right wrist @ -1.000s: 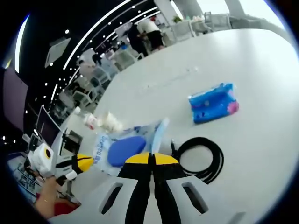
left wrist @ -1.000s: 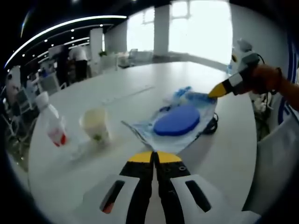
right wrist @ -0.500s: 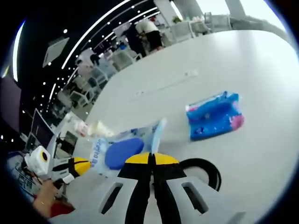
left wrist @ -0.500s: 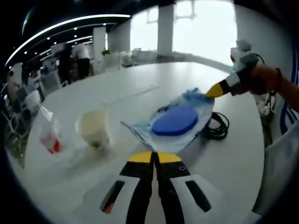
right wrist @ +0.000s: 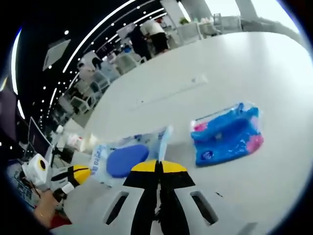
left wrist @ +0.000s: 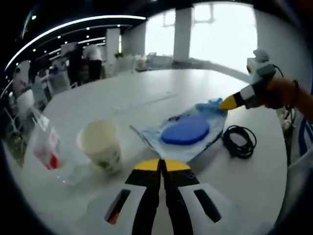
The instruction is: Arrange the tabletop items into an orderly group along one side of the table until the central work area is clear of visible clutter.
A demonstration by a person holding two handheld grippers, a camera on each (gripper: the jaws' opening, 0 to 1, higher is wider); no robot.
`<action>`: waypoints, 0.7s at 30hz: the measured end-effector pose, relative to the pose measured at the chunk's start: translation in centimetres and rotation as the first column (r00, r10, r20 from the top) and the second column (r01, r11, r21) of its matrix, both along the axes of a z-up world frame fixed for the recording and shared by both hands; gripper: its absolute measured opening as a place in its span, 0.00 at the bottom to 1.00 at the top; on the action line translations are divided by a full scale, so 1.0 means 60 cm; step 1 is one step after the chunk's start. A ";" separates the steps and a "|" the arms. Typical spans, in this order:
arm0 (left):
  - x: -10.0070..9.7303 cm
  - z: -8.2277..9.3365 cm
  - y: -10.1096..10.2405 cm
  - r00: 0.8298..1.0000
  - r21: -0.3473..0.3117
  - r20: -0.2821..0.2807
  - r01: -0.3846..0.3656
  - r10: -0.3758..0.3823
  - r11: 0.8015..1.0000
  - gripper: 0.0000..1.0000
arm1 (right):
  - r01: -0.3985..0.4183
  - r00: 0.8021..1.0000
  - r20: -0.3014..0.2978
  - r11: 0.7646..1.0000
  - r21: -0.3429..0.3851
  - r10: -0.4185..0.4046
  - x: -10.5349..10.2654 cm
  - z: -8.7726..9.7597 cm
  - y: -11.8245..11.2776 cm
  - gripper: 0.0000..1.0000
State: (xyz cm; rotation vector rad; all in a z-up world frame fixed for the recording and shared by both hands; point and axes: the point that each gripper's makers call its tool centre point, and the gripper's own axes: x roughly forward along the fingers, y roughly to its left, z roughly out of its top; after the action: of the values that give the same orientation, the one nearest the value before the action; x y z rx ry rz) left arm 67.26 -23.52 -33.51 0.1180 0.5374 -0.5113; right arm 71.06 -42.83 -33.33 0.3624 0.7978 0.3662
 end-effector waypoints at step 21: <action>0.044 -0.045 0.008 0.997 -0.013 -0.006 -0.079 0.079 0.997 0.00 | -0.039 0.998 0.039 0.996 -0.076 0.042 0.040 -0.048 0.008 0.01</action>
State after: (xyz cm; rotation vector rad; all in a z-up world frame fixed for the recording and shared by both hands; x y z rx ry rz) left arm 69.93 -23.02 -36.23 0.0821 0.5416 -0.4381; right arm 73.44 -42.38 -36.24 0.2683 0.7777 0.3794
